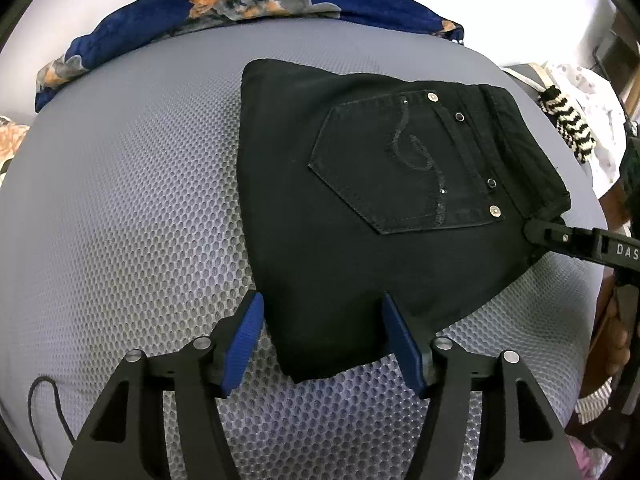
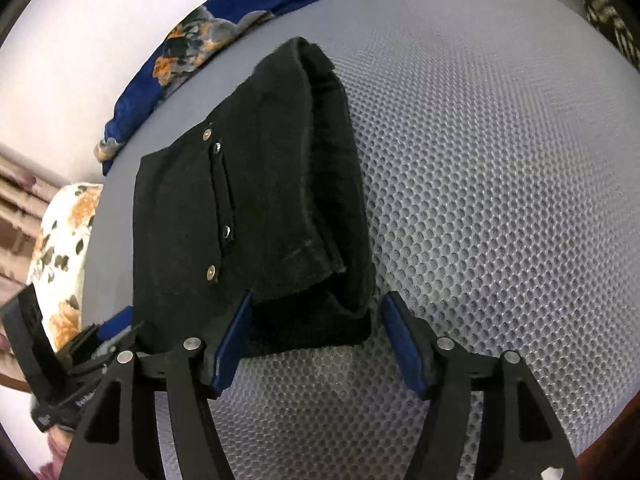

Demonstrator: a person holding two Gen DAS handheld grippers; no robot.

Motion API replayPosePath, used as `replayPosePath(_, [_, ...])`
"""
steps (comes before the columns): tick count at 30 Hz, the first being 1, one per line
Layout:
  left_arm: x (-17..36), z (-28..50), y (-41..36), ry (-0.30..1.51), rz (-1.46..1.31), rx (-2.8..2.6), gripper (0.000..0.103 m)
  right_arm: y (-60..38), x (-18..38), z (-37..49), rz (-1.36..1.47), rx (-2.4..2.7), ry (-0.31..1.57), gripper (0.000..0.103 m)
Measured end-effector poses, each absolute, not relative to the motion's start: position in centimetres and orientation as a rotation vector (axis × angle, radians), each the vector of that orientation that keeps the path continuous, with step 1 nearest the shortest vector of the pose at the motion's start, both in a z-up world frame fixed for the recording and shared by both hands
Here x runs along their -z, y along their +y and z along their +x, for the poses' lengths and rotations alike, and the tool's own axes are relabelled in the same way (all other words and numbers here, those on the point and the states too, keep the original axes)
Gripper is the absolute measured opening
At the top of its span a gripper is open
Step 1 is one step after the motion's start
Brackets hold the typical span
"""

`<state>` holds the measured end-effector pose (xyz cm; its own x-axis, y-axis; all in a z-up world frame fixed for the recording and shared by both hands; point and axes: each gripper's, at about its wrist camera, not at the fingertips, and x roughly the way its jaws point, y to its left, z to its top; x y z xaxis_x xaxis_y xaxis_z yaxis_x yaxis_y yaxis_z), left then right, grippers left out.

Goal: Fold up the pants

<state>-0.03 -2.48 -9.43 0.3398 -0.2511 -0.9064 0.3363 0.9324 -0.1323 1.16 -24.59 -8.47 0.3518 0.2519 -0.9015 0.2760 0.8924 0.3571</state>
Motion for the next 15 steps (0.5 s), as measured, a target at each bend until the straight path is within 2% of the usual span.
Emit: replayPosePath(15, [9.0,0.2,-3.2,1.178,0.102,0.367,0.064,-25.9,6.9,1.3,0.498,-0.075,1.219,0.072])
